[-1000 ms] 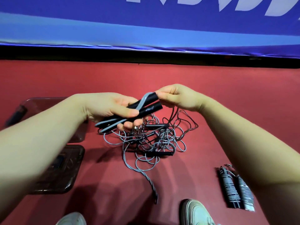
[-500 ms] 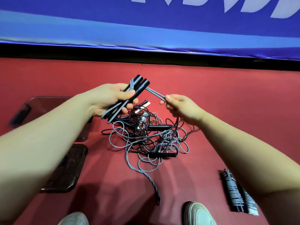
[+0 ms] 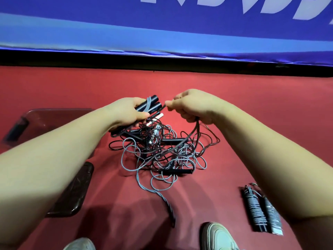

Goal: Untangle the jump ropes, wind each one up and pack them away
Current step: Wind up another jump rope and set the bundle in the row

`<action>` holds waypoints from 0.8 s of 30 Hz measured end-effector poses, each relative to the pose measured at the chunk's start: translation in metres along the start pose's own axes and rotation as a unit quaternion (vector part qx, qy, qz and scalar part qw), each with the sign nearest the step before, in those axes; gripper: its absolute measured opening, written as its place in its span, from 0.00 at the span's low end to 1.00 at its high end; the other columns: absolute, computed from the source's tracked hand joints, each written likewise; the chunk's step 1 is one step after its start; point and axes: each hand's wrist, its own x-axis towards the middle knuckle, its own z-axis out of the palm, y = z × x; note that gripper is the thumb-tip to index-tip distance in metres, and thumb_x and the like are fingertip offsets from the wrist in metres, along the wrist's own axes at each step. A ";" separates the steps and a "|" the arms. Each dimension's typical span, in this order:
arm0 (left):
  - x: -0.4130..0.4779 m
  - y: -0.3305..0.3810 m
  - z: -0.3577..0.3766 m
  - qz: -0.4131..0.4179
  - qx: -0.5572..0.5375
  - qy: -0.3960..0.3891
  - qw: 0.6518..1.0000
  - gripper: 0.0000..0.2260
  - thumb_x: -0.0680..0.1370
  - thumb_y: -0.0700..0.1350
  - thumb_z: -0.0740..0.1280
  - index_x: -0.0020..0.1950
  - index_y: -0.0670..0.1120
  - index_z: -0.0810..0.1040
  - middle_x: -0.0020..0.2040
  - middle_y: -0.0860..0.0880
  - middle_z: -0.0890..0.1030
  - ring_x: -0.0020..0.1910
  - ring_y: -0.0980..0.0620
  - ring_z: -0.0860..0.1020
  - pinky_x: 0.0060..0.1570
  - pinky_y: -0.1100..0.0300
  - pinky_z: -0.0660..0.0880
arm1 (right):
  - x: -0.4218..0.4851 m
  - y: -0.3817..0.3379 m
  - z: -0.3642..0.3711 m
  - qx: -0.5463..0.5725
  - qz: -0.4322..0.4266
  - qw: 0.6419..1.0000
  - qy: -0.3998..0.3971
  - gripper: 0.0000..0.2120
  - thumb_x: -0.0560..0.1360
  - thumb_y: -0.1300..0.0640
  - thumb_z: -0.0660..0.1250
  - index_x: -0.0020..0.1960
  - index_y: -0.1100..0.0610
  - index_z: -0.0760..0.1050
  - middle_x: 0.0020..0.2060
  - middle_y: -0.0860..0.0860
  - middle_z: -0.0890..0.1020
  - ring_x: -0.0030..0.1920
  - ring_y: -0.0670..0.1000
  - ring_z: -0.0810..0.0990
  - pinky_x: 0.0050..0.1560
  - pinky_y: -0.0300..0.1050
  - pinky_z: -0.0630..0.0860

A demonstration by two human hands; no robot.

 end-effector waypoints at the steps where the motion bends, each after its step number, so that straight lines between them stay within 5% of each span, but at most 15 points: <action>1: -0.001 0.005 0.002 0.021 0.075 -0.011 0.997 0.13 0.79 0.41 0.65 0.62 0.53 0.73 0.40 0.49 0.79 0.30 0.54 0.73 0.32 0.62 0.71 | -0.001 -0.004 -0.002 -0.012 -0.002 1.000 0.010 0.13 0.78 0.57 0.64 0.35 0.57 0.72 0.24 0.49 0.62 0.22 0.47 0.57 0.25 0.38 0.54; 5: -0.007 0.026 0.009 0.089 0.234 -0.063 0.966 0.18 0.77 0.45 0.67 0.67 0.52 0.72 0.52 0.52 0.80 0.41 0.54 0.75 0.43 0.63 0.66 | -0.006 -0.014 -0.008 -0.090 0.010 0.996 0.026 0.14 0.78 0.56 0.63 0.36 0.59 0.75 0.25 0.51 0.63 0.24 0.49 0.59 0.26 0.39 0.56; 11: -0.019 0.033 0.008 0.169 0.253 -0.164 0.938 0.22 0.76 0.46 0.69 0.70 0.53 0.70 0.61 0.57 0.77 0.59 0.58 0.75 0.58 0.66 0.67 | -0.011 -0.013 -0.024 -0.240 -0.015 0.971 0.003 0.13 0.73 0.47 0.69 0.40 0.57 0.78 0.27 0.51 0.67 0.27 0.50 0.64 0.30 0.41 0.61; 17: -0.033 0.041 0.015 0.209 0.119 -0.250 0.938 0.20 0.75 0.46 0.70 0.66 0.51 0.74 0.60 0.52 0.80 0.61 0.52 0.77 0.65 0.52 0.69 | -0.007 0.011 -0.030 -0.192 -0.050 0.976 -0.093 0.13 0.74 0.47 0.67 0.35 0.54 0.76 0.25 0.47 0.68 0.27 0.46 0.63 0.28 0.39 0.62; 22: -0.037 0.057 0.020 0.254 0.138 -0.188 0.939 0.22 0.70 0.58 0.67 0.63 0.57 0.74 0.56 0.53 0.81 0.57 0.51 0.78 0.61 0.49 0.71 | 0.007 0.048 -0.012 -0.073 -0.100 0.982 -0.139 0.11 0.72 0.59 0.66 0.44 0.68 0.76 0.38 0.62 0.82 0.38 0.49 0.76 0.44 0.49 0.77; 24: -0.035 0.055 0.016 0.247 0.123 -0.160 0.948 0.21 0.68 0.61 0.67 0.59 0.61 0.70 0.51 0.53 0.83 0.52 0.49 0.80 0.57 0.47 0.73 | 0.004 0.051 -0.013 -0.033 -0.115 0.983 -0.136 0.04 0.66 0.63 0.63 0.38 0.64 0.75 0.29 0.51 0.81 0.30 0.43 0.75 0.35 0.38 0.75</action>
